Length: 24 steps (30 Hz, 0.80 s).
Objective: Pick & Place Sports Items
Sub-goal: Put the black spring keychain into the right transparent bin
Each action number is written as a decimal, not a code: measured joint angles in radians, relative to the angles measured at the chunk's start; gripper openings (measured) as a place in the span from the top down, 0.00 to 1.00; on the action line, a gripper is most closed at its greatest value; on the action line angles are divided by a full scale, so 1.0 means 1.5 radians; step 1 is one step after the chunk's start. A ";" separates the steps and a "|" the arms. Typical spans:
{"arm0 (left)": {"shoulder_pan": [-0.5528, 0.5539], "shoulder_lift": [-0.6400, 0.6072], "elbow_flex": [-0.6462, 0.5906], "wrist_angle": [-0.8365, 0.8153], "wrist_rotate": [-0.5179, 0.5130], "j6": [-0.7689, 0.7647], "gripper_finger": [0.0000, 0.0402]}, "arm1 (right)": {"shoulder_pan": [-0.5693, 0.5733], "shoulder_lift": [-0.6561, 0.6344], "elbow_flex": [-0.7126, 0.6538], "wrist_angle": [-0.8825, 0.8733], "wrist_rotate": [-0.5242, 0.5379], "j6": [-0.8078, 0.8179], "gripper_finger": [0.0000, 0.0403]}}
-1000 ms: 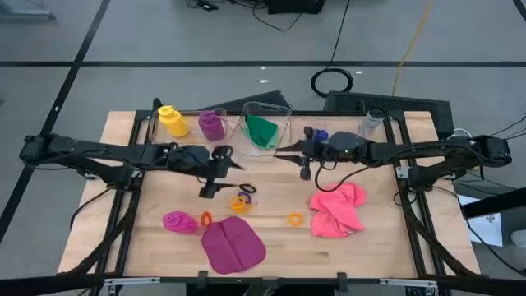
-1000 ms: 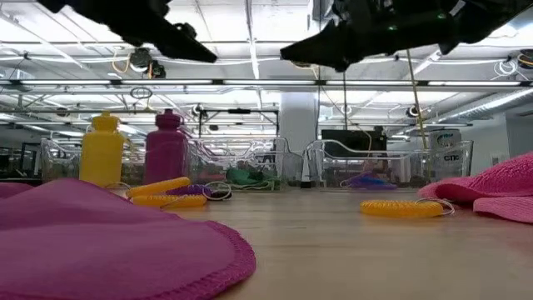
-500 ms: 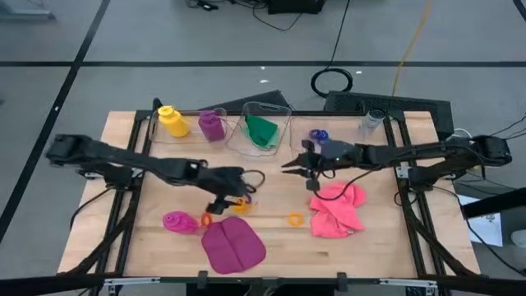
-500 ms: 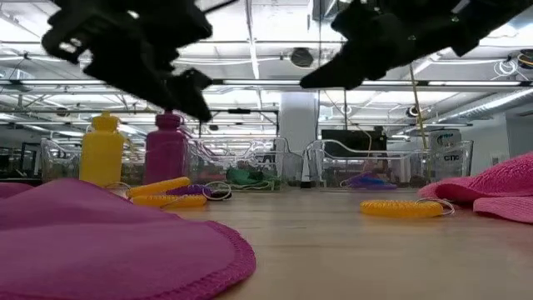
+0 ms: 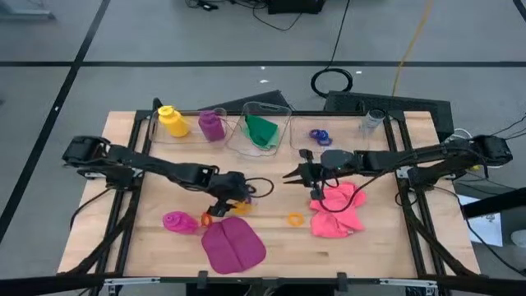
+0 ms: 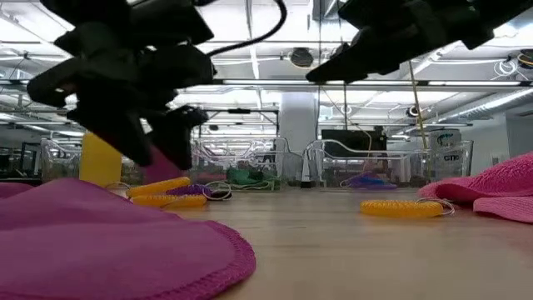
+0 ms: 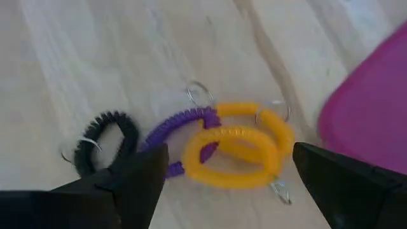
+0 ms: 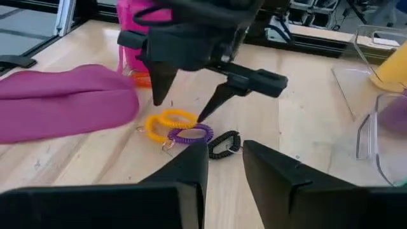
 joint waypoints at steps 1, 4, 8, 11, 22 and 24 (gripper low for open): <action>0.002 0.005 0.000 -0.003 0.000 -0.003 0.29 | 0.000 0.000 0.000 0.000 0.000 0.000 0.85; 0.012 0.023 0.000 -0.003 0.000 -0.015 0.29 | 0.000 0.000 0.000 0.000 0.000 0.001 0.85; 0.029 0.038 0.000 -0.005 0.000 -0.012 0.29 | 0.000 0.000 0.000 0.000 0.001 0.001 0.85; 0.040 0.038 0.000 -0.006 0.000 -0.015 0.29 | 0.000 0.000 0.000 0.000 0.001 0.001 0.85; 0.044 0.035 0.000 -0.019 0.002 -0.035 0.58 | 0.000 0.000 0.000 0.000 0.001 0.000 0.85; 0.044 0.035 0.000 -0.018 0.001 -0.035 0.65 | 0.000 0.000 0.000 0.000 0.001 0.000 0.85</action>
